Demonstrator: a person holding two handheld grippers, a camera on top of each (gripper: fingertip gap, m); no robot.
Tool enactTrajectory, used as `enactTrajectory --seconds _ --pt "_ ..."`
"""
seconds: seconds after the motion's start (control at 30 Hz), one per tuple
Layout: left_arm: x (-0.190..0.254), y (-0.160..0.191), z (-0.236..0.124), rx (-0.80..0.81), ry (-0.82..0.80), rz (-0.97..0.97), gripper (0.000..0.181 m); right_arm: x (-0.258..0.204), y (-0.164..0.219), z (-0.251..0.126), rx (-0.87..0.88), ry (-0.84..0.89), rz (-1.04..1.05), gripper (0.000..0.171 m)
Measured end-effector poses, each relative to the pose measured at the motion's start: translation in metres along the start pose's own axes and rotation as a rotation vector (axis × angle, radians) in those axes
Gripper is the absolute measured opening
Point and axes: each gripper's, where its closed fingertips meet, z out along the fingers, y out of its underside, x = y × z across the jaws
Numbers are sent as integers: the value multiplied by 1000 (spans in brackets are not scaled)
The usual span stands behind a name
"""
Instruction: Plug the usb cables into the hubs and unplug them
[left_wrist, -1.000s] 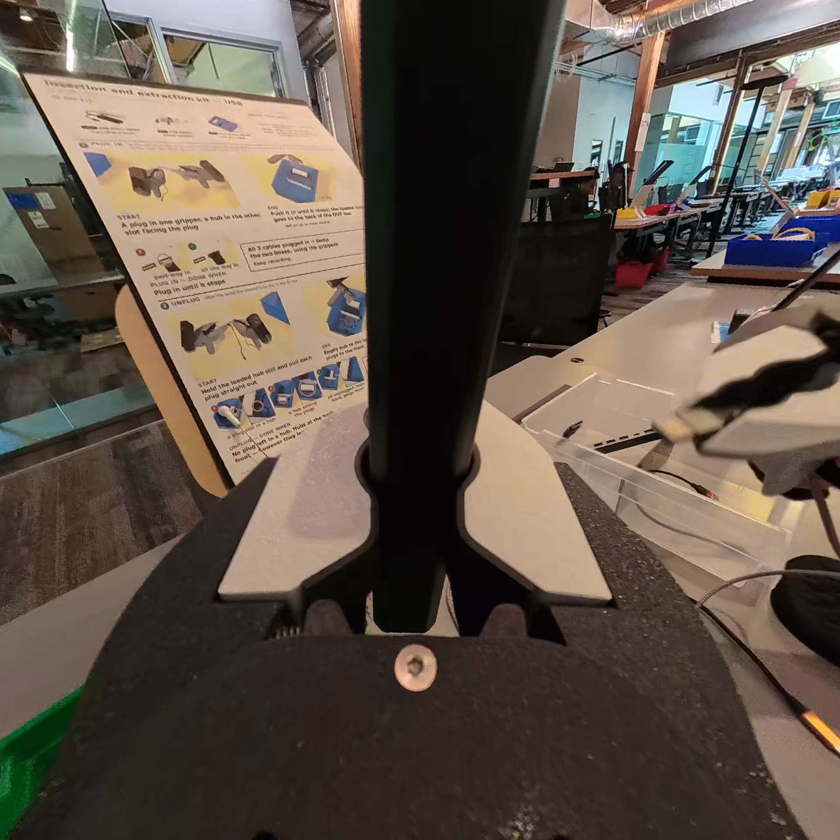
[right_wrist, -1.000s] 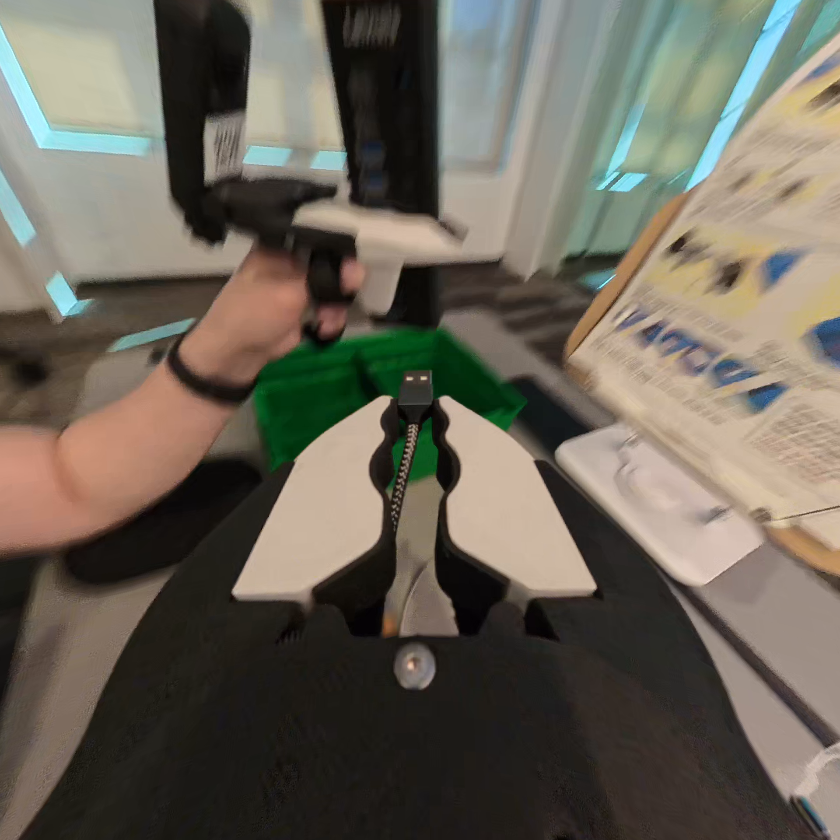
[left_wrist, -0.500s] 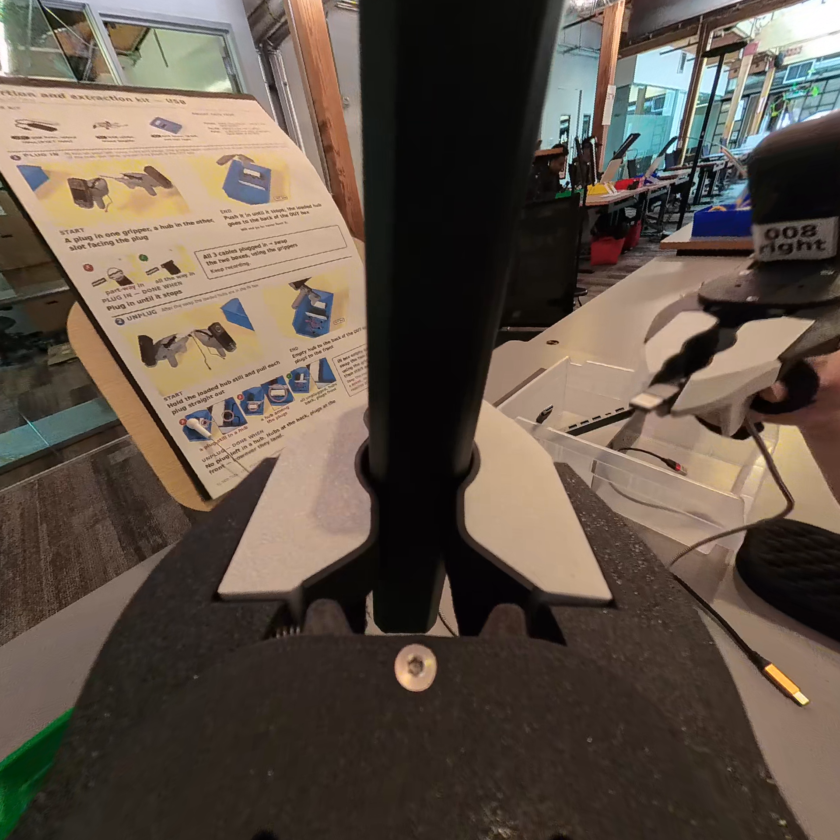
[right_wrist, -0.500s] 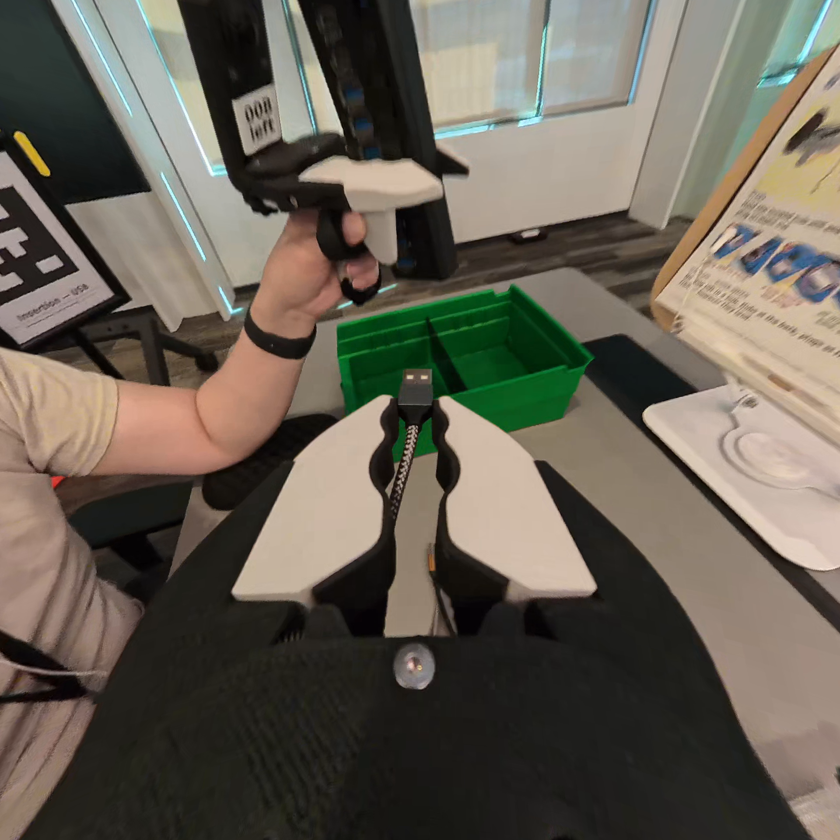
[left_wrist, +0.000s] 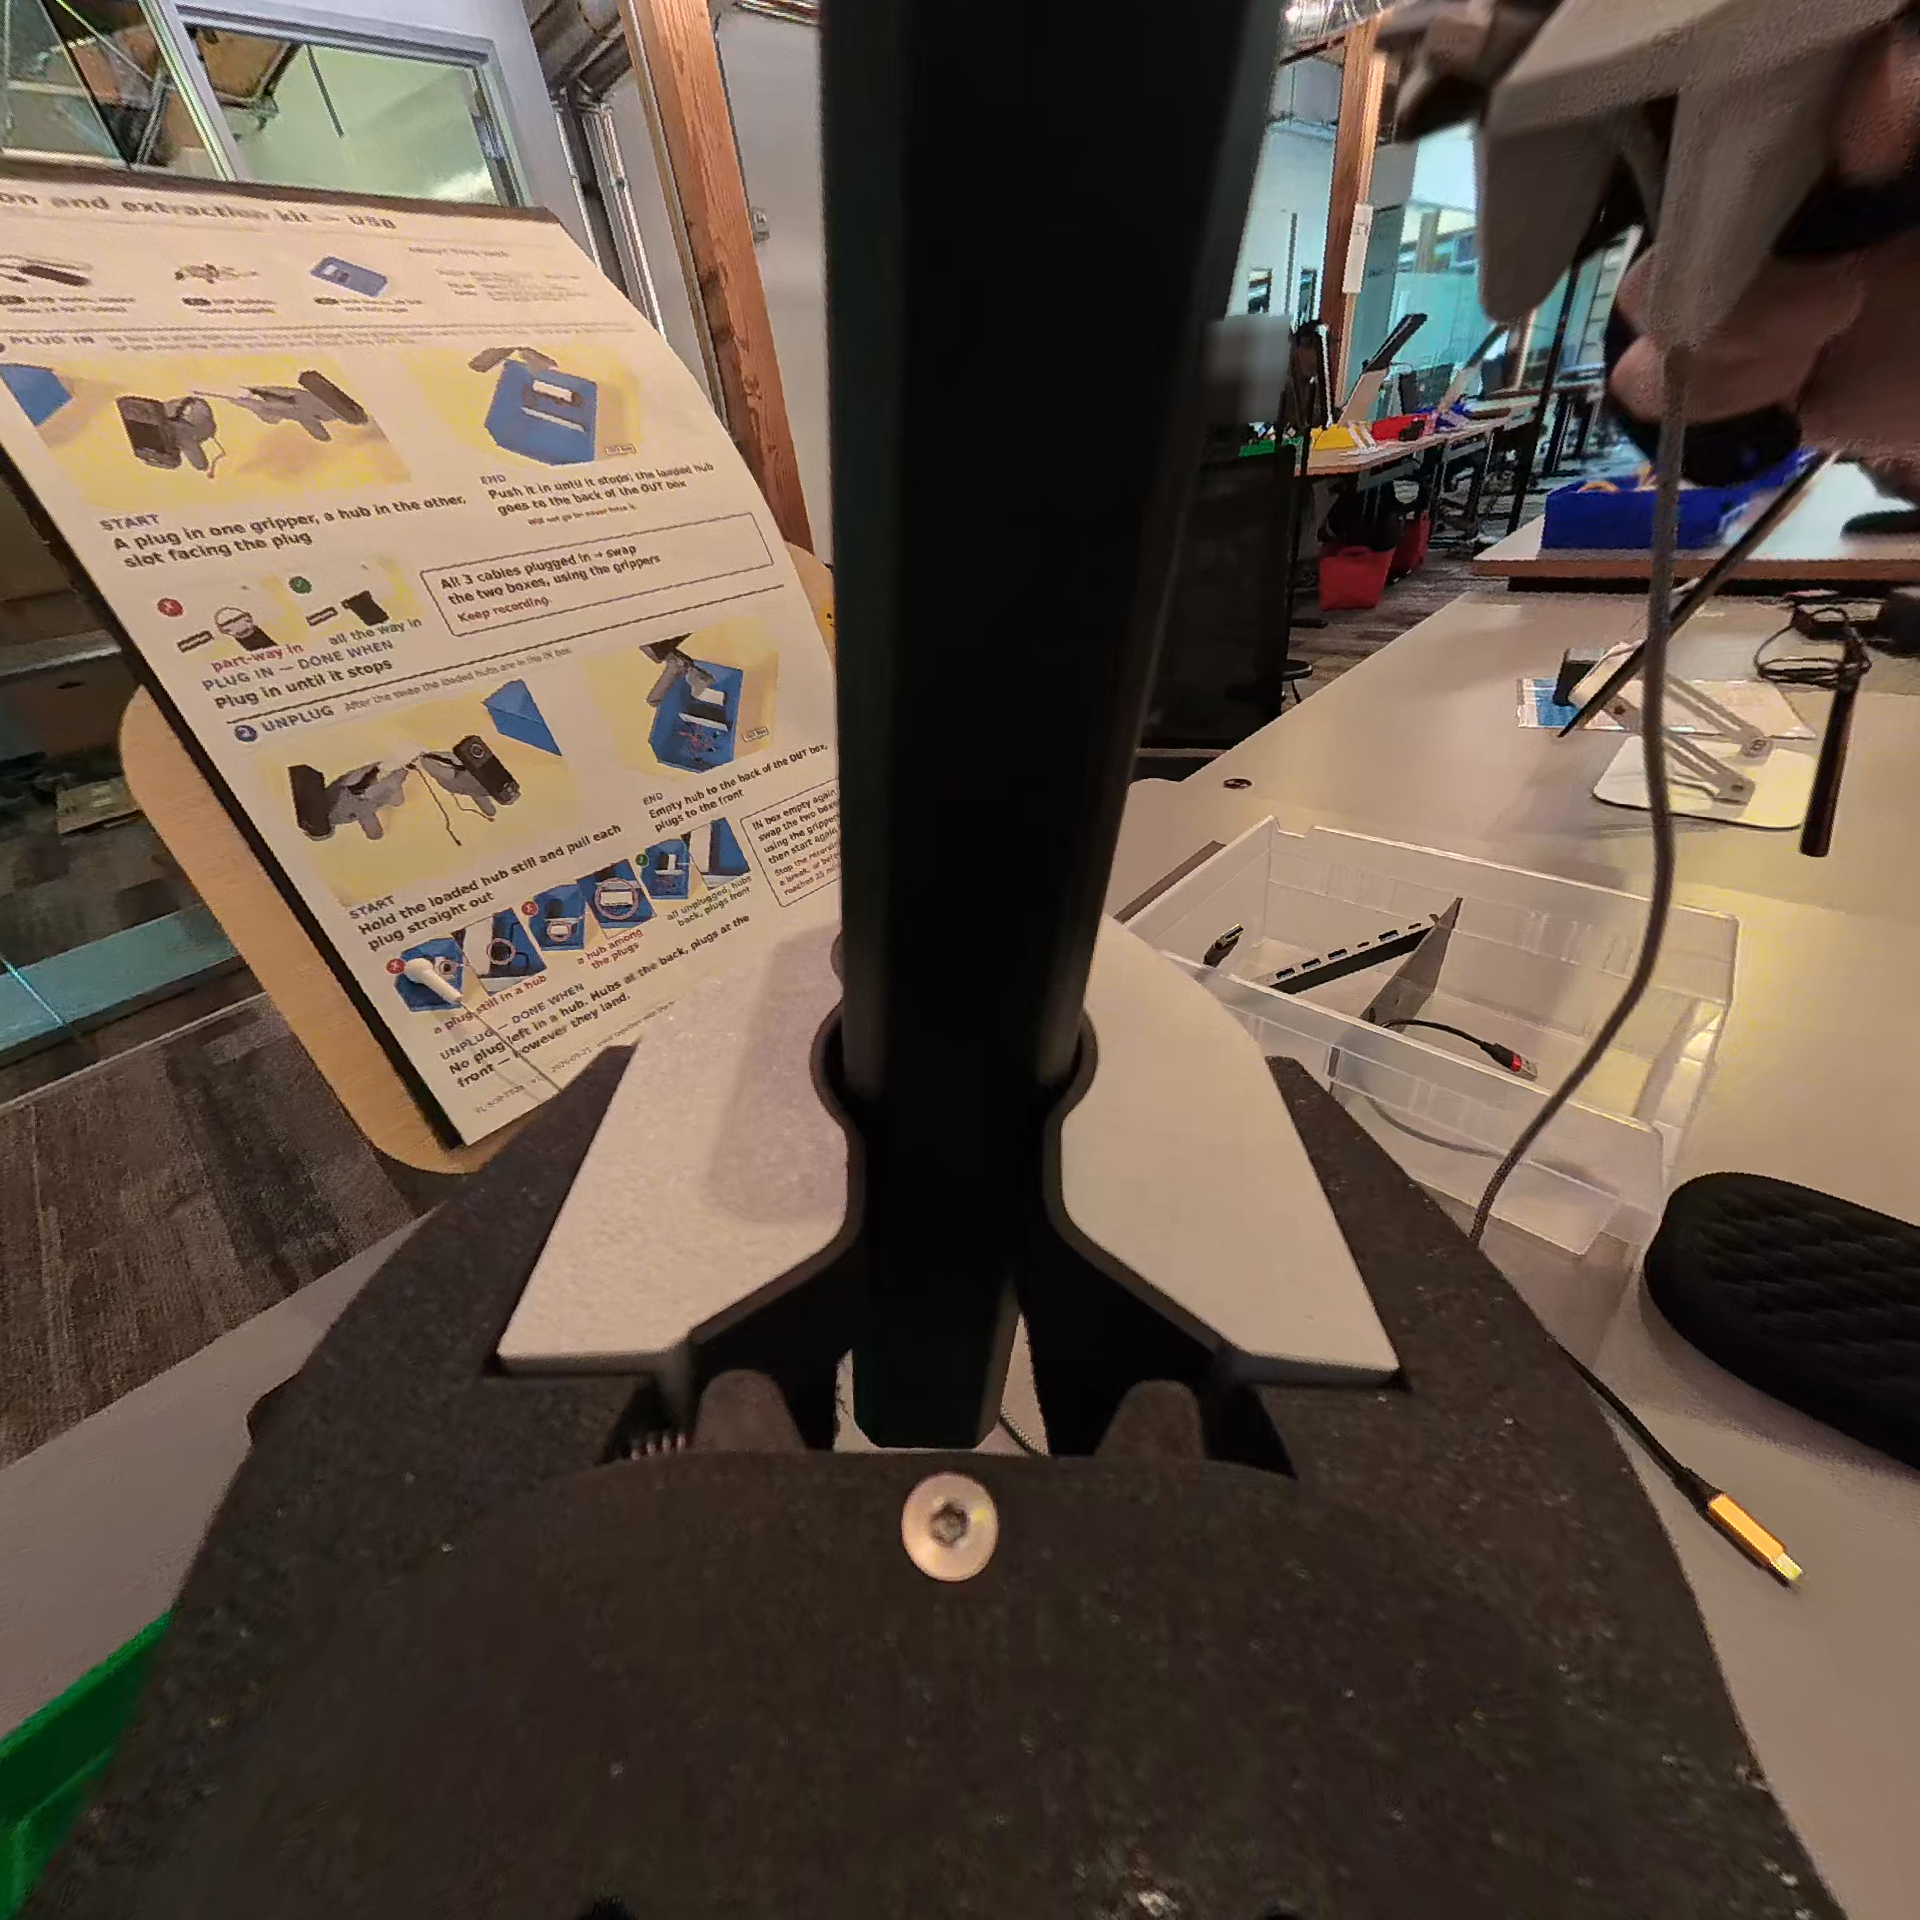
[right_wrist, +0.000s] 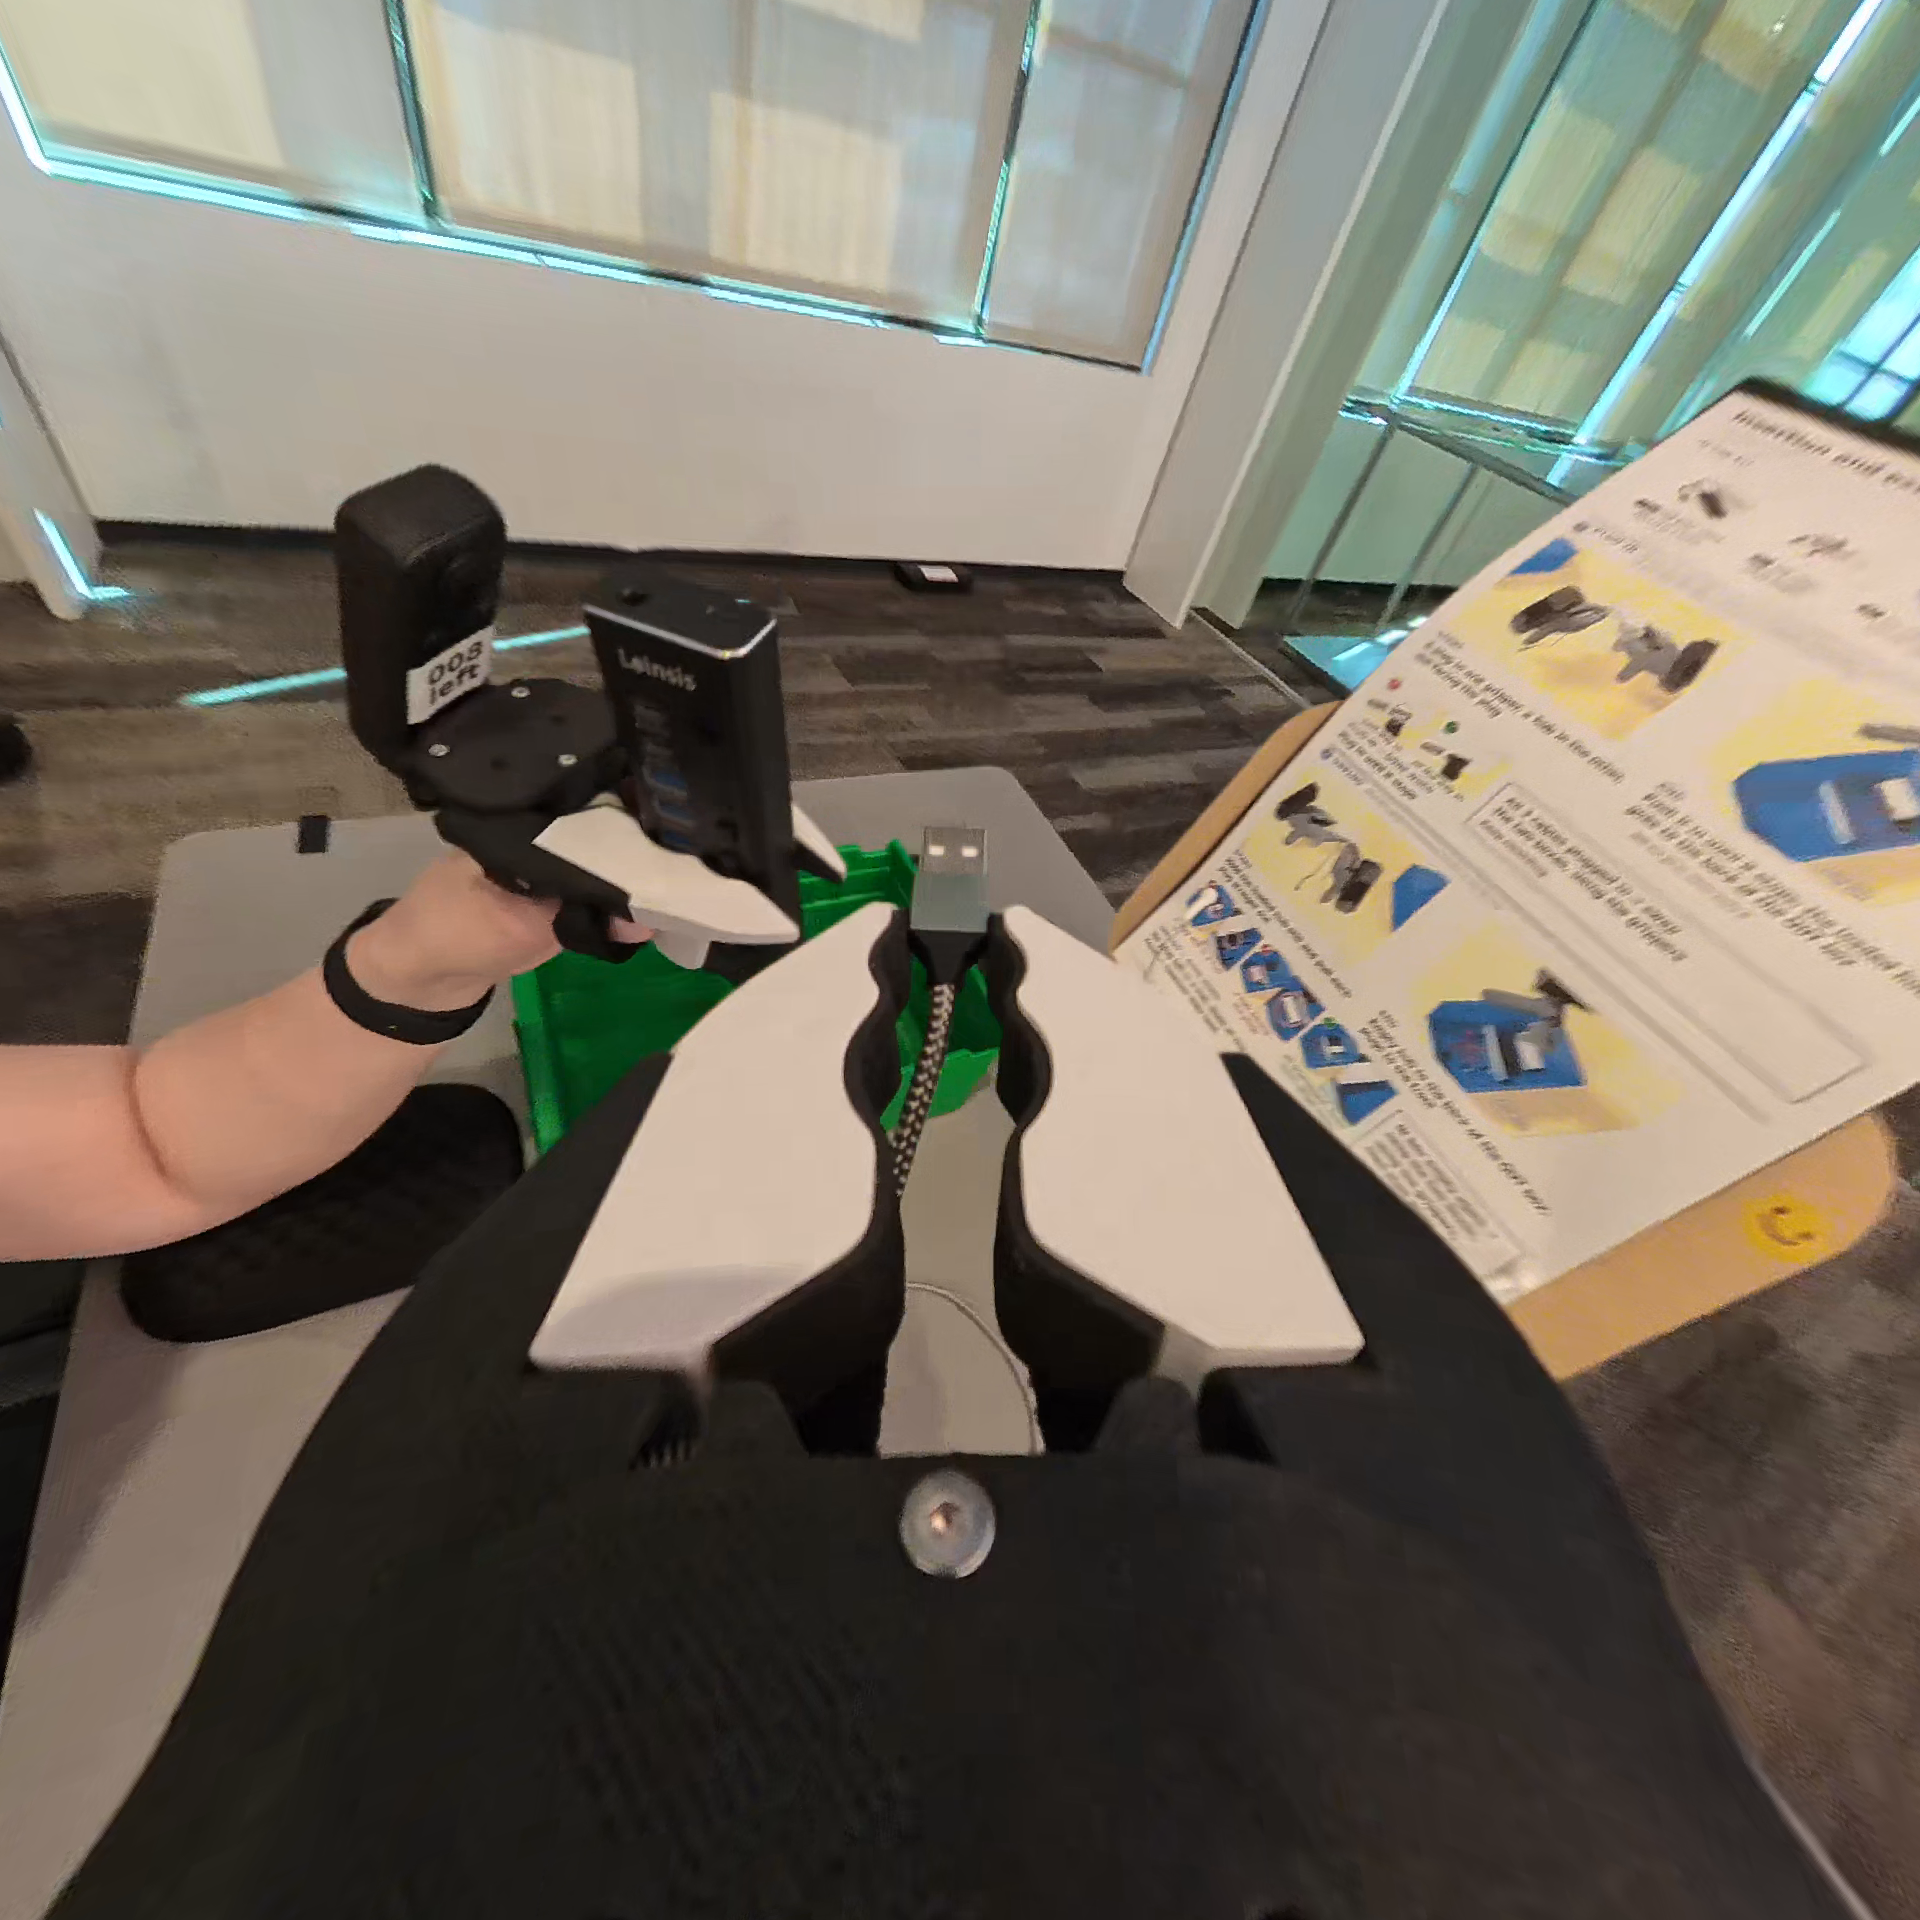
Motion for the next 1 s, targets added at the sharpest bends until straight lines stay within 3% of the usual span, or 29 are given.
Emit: enactTrajectory --seconds 0.07,0.13,0.23,0.47,0.53,0.63,0.73,0.8,0.87,0.93,1.0 --pt "-3 -1 -3 3 -2 -10 32 -5 -6 4 -51 -11 -1 14" --pt "-8 -2 -7 6 -8 -26 32 -33 17 12 -163 -138 82 15" --pt "-14 -7 -16 32 -1 -59 32 -88 85 28 -312 -288 136 14" --pt "-21 -15 -30 70 13 -98 32 -211 287 68 -668 -438 168 15" --pt "-20 -17 -32 72 21 -98 32 -229 321 76 -706 -442 151 15" --pt "-17 -18 -33 73 30 -95 32 -248 337 81 -675 -489 140 17" --pt "-15 -18 -32 66 36 -93 32 -256 328 68 -662 -595 110 35" --pt "-14 -16 -31 56 44 -93 32 -252 315 57 -611 -656 65 35" --pt "-13 -15 -29 51 42 -88 32 -217 314 61 -578 -522 -19 33" --pt "-11 -16 -28 52 49 -88 32 -166 334 64 -649 -337 -79 30" --pt "-10 -16 -28 50 54 -85 32 -136 359 63 -731 -265 -38 26"
